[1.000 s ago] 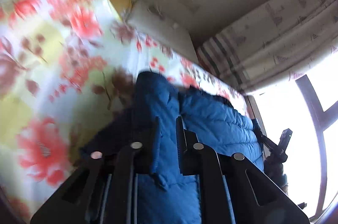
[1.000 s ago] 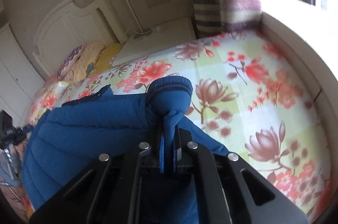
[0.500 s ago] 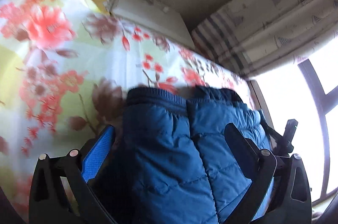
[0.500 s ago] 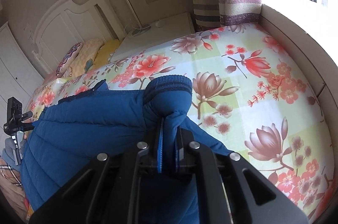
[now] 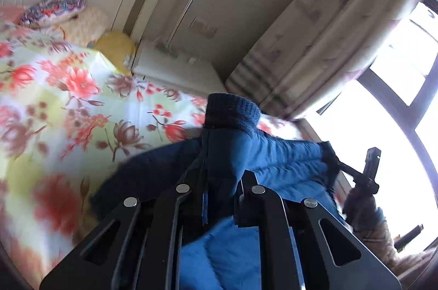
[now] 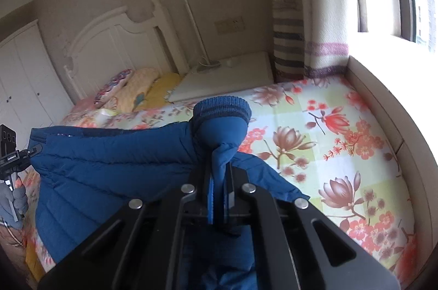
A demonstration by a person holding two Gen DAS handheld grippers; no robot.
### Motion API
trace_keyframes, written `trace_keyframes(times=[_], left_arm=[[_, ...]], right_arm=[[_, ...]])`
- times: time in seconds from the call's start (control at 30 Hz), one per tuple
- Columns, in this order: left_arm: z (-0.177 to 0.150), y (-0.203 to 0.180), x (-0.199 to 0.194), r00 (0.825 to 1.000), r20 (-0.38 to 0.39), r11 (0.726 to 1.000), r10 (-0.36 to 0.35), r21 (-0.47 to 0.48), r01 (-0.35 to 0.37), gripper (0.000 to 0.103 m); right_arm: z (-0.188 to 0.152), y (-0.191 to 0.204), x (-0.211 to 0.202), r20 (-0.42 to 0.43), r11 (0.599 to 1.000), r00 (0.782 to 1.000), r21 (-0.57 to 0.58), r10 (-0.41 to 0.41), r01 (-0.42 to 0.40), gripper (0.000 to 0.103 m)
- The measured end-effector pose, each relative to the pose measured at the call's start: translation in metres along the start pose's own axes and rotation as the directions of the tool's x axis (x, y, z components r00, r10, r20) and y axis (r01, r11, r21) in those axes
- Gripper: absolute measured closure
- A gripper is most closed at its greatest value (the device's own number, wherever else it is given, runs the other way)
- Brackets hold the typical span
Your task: Fold large clothes
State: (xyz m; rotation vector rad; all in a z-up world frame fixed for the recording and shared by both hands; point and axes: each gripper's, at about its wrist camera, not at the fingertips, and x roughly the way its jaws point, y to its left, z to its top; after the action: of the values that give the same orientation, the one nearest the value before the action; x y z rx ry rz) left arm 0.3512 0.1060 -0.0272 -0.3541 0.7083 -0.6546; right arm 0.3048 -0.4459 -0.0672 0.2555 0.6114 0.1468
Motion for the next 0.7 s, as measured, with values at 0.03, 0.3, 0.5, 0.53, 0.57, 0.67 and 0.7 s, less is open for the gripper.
trace_keyframes(times=[0.03,0.3,0.5,0.53,0.57,0.67,0.7], left_arm=[[-0.008,-0.009,-0.018,1.000,0.010,1.000,0.011,0.012,-0.011,0.092],[-0.026,-0.031,-0.111,0.992,0.098,0.997,0.075,0.019,-0.078,0.092],[0.035,0.033,0.000,0.994,-0.095,0.988,0.054,-0.139,-0.067,0.092],[0.039,0.054,0.034,0.984,-0.165,0.979,0.059,-0.184,-0.090,0.092],[0.040,0.067,0.060,0.975,-0.205,0.973,0.088,-0.192,-0.129,0.092],[0.030,0.090,0.117,0.956,-0.267,0.966,0.122,-0.188,-0.176,0.092],[0.029,0.093,0.121,0.959,-0.261,0.966,0.108,-0.198,-0.163,0.092]], right_arm=[[-0.003,0.012,-0.020,0.019,0.999,0.999,-0.034,0.031,-0.030,0.099],[0.005,0.038,-0.092,0.134,0.988,0.984,-0.116,0.115,-0.100,0.099],[0.045,0.022,0.010,-0.067,0.998,0.997,-0.050,-0.038,0.035,0.099],[0.042,0.011,0.037,-0.138,0.998,0.988,-0.022,-0.069,0.067,0.099],[0.032,-0.005,0.070,-0.217,0.995,0.972,0.019,-0.093,0.099,0.099],[0.004,-0.037,0.104,-0.260,0.979,0.961,0.153,-0.092,0.135,0.098],[0.002,-0.040,0.098,-0.240,0.976,0.967,0.177,-0.082,0.127,0.098]])
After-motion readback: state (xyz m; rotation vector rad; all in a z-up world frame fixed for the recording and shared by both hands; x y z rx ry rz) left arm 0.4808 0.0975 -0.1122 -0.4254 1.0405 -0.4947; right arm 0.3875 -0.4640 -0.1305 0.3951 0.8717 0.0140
